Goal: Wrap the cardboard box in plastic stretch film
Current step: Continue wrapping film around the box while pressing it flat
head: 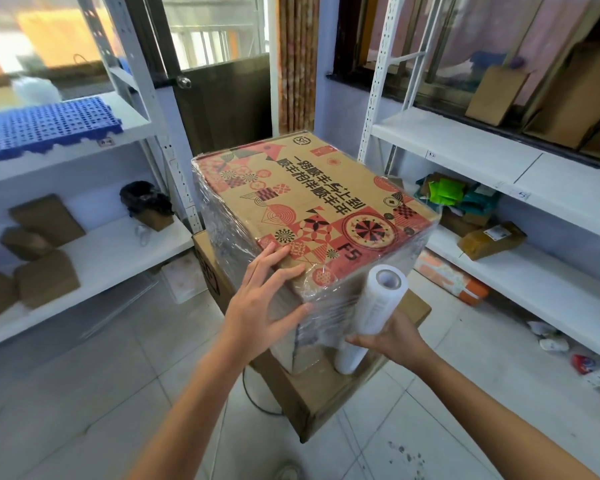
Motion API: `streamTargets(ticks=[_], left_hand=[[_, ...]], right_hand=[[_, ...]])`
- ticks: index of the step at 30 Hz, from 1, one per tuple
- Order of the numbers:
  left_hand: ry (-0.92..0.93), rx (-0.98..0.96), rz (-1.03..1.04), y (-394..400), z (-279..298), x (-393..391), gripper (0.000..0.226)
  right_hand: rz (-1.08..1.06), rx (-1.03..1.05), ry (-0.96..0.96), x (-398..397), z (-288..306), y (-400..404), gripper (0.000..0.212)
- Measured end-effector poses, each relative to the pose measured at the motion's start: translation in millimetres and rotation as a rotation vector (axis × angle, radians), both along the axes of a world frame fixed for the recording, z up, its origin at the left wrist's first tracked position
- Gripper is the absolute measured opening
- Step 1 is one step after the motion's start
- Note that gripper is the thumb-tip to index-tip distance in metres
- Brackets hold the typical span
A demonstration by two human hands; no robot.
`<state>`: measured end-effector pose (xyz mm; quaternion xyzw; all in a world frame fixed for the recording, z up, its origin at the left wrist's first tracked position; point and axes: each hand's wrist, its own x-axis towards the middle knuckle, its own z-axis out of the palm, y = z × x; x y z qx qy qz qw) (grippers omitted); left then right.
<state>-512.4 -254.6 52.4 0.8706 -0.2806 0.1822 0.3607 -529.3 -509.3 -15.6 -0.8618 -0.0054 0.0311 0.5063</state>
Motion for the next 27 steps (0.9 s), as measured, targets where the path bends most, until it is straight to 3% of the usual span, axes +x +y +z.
streamTargets(ticks=[4,8,12,17,27], left_hand=[[0.002,-0.049,0.021,-0.9,-4.4,1.0,0.048],[0.013,-0.122,0.045,-5.1,-6.3,0.2,0.045],[0.008,-0.116,0.055,-9.6,-8.4,-2.0,0.046],[0.025,-0.089,0.076,-14.3,-6.3,-2.6,0.048],[0.07,-0.104,0.055,-12.6,-4.8,-3.5,0.047]], right_hand=[[-0.136,-0.054,-0.039,3.2,-10.2,10.3,0.061],[0.036,0.109,0.003,-3.2,-13.7,3.9,0.069],[0.137,0.033,0.081,-10.9,-17.6,-15.3,0.053],[0.076,0.03,0.07,-12.4,-20.4,-23.9,0.047],[-0.035,0.053,0.002,-5.8,-22.8,-32.5,0.068]])
